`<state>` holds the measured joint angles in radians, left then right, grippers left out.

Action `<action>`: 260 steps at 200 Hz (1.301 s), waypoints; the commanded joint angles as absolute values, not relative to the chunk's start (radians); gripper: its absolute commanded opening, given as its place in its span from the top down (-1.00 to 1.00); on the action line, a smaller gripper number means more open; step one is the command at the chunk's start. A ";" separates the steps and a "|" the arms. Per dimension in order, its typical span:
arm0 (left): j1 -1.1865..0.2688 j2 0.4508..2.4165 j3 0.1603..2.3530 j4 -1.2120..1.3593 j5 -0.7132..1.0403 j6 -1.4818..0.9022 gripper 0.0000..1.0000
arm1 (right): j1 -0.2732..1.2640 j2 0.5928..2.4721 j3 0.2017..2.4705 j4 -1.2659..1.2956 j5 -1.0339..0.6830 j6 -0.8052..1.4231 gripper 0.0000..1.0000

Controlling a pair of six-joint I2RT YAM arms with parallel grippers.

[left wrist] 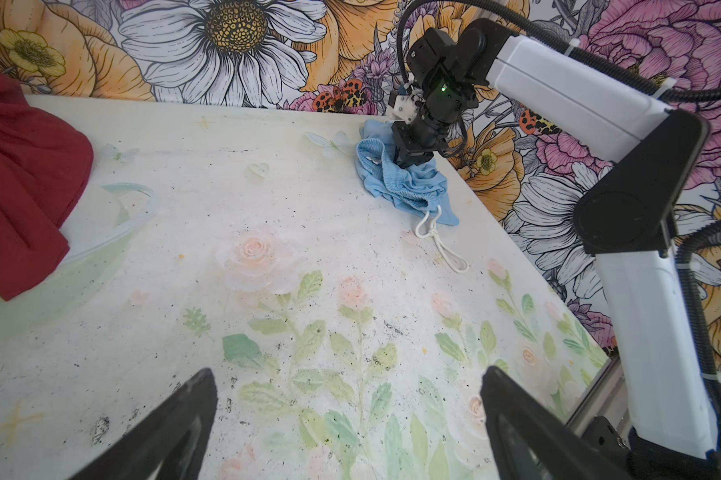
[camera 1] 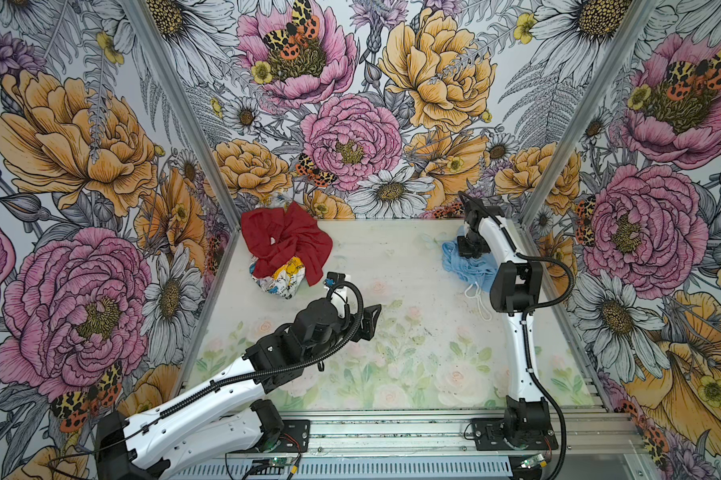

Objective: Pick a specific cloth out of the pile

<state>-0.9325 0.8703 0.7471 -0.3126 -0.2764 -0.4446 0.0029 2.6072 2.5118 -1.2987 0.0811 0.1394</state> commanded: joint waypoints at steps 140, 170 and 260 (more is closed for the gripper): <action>-0.979 0.801 0.695 -0.308 -0.350 -0.474 -0.98 | 0.057 2.166 2.661 -1.297 0.218 0.077 1.00; -0.980 0.793 0.684 -0.304 -0.352 -0.477 -0.98 | 0.027 2.140 2.677 -1.297 0.289 0.073 1.00; -0.983 0.779 0.660 -0.284 -0.352 -0.487 -0.98 | -0.076 2.304 2.684 -1.254 0.176 0.066 1.00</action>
